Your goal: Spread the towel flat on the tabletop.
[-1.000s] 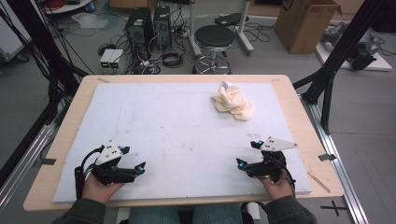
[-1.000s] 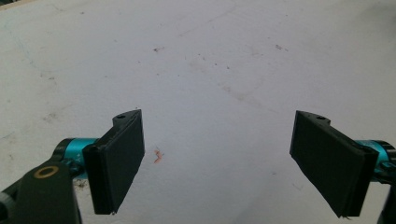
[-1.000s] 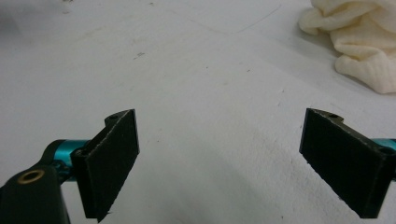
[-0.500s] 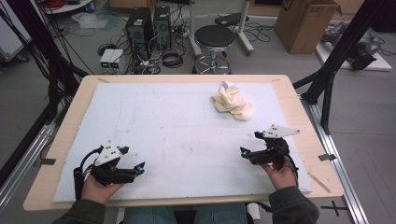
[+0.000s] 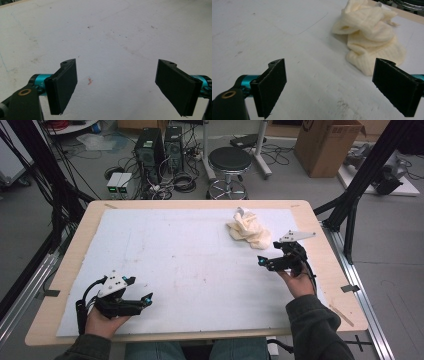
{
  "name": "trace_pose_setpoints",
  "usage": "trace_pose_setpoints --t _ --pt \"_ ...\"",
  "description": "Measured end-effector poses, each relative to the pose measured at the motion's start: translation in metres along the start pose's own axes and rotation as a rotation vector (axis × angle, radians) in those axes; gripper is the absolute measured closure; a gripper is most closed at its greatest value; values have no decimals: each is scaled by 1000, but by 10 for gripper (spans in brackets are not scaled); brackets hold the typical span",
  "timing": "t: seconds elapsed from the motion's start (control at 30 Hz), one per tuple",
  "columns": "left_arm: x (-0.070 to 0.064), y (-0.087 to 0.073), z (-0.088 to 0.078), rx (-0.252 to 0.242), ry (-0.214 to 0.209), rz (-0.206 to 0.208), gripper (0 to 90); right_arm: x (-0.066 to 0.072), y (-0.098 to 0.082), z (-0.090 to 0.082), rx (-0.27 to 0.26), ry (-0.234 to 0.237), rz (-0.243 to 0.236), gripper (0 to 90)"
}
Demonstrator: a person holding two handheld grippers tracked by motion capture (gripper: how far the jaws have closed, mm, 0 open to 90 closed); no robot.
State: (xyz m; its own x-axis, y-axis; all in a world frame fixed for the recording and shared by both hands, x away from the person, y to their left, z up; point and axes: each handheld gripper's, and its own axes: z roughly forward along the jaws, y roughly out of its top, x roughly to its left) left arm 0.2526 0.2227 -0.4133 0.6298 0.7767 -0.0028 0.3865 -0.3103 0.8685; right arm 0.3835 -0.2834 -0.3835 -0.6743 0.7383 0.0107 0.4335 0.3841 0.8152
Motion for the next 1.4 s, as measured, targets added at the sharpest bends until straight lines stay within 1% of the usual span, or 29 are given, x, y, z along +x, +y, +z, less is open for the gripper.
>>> trace_pose_setpoints --t 0.03,0.1,0.13,0.2,0.23,0.3,0.4,0.47,0.5,0.57,0.63,0.73,0.77,0.8,0.83,0.87,0.9,0.93,0.97,1.0,1.03,1.07,1.2,1.23,1.27,1.3,1.33,1.37,1.4 --pt "0 0 0 2 -1 5 183 -6 8 5 3 -6 3 117" --pt "0 1 0 -3 -3 7 183 -7 11 7 9 -10 4 118" --pt "0 1 0 -3 -1 7 183 -12 18 13 19 -18 -2 117" --pt "0 1 1 -1 -2 8 182 -14 20 15 25 -19 3 117" --pt "0 1 1 -5 -3 1 183 -17 23 18 32 -15 4 117" --pt "1 1 0 -3 -3 4 182 -23 32 23 42 -18 21 118" --pt "1 1 0 -4 -1 -3 182 -31 41 29 25 -20 33 141" --pt "2 1 1 -2 -5 -1 182 -34 44 34 31 -36 47 154" --pt "2 1 1 -2 -5 -2 183 -37 47 42 38 -50 59 160" --pt "2 1 1 -4 -7 -3 182 -38 48 45 43 -57 63 161" --pt "2 1 2 -5 -9 -5 182 -39 51 52 42 -71 87 171" --pt "2 1 2 -6 -9 -4 183 -40 61 62 36 -66 80 177" --pt "3 2 2 -3 -9 1 182 -40 64 66 45 -67 82 176" --pt "3 2 2 -6 -8 -3 182 -41 66 70 51 -68 76 177" --pt "4 2 2 -6 -8 -3 183 -42 67 74 56 -68 81 177" --pt "4 2 2 -6 -6 -3 182 -45 66 83 61 -78 93 204" --pt "4 2 2 -9 -3 -2 182 -45 66 83 61 -78 93 204" --pt "4 2 2 -11 -4 1 183 -47 64 88 64 -76 102 213" --pt "4 2 2 -14 -4 -3 183 -50 59 96 78 -90 137 217" --pt "4 2 1 -14 -4 -4 183 -50 59 96 78 -90 137 217" --pt "4 1 1 -13 -5 -4 182 -52 55 102 88 -92 167 239" --pt "4 1 1 -12 -5 -5 182 -52 55 102 88 -92 167 239" --pt "3 1 1 -7 -12 -1 183 -55 51 109 113 -121 180 281" --pt "2 1 1 -11 -8 -1 184 -56 49 111 124 -125 189 328" --pt "2 2 1 -9 -10 4 185 -57 48 112 128 -129 189 339" --pt "2 2 1 -9 -10 4 185 -57 47 113 136 -129 195 374" --pt "2 2 1 -10 -9 1 185 -57 47 114 144 -121 196 423" --pt "2 2 1 -9 -8 1 186 -57 47 114 147 -118 193 448" --pt "3 2 1 -9 -7 2 186 -57 47 114 147 -118 193 448"
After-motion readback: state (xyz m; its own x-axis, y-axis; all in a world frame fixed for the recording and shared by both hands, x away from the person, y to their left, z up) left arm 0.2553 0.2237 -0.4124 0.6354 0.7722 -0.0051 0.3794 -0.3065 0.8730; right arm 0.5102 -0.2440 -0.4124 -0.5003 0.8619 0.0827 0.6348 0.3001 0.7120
